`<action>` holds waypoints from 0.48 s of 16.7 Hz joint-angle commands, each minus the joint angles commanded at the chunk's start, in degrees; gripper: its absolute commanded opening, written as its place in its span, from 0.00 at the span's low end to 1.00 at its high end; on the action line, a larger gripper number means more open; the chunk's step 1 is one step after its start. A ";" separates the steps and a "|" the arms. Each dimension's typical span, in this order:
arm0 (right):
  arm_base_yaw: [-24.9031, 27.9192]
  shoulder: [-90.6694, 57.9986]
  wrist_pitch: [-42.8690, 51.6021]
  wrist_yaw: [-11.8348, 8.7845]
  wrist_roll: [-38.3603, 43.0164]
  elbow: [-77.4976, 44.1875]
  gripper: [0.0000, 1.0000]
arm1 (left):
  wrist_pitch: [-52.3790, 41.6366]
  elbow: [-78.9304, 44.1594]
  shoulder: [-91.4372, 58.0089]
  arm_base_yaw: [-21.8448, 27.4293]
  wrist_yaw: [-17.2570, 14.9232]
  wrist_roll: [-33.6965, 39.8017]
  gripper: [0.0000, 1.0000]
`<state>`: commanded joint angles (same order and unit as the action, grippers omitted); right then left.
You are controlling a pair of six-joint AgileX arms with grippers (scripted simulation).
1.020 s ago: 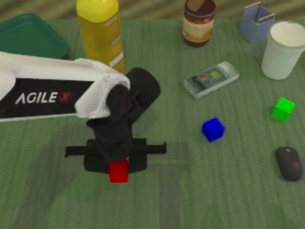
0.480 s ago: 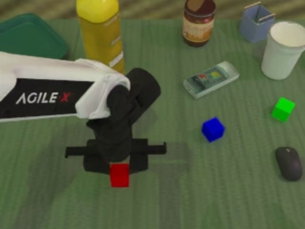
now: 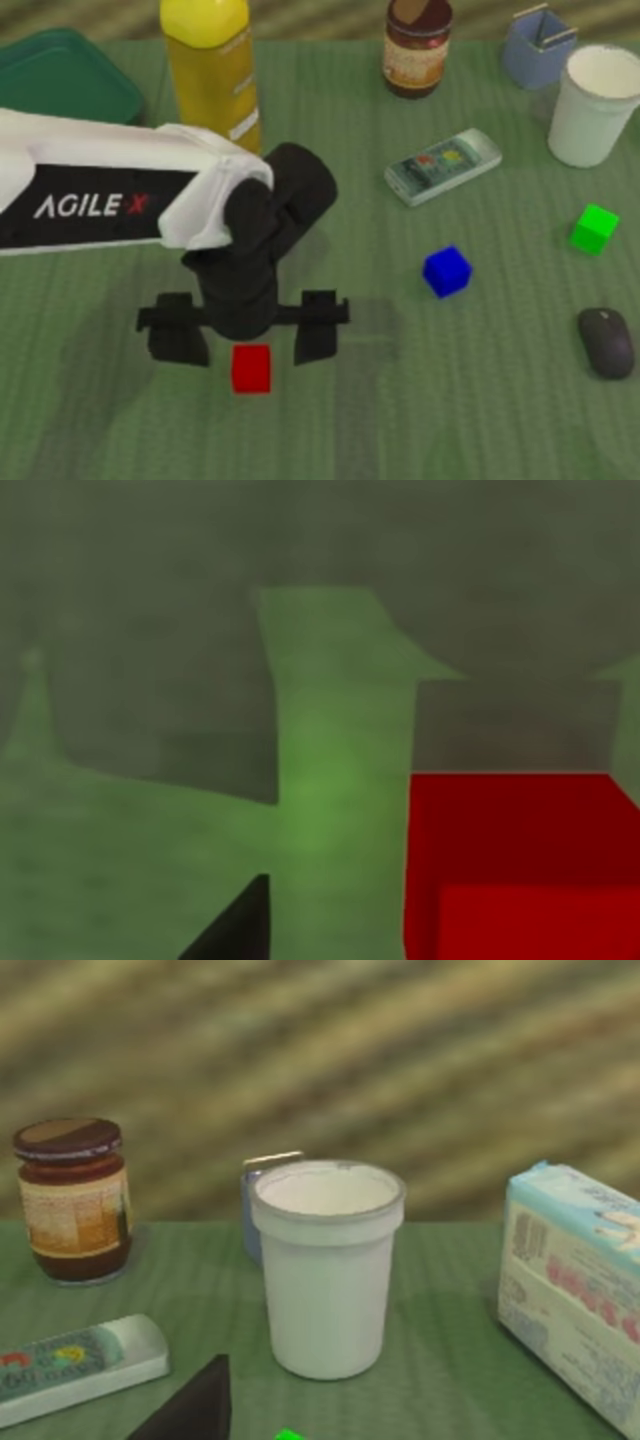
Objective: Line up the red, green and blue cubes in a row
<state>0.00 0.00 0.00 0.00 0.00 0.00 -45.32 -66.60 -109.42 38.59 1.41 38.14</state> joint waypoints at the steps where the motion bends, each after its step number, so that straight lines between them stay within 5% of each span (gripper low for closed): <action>1: 0.00 0.00 0.00 0.00 0.00 0.00 1.00 | 0.00 0.00 0.00 0.00 0.00 0.00 1.00; 8: 0.00 0.00 0.00 0.00 0.00 0.00 1.00 | -1.00 -0.75 0.37 0.06 0.01 -0.01 1.00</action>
<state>0.00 0.00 0.00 0.00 0.00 0.00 -46.31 -67.35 -109.06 38.65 1.42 38.13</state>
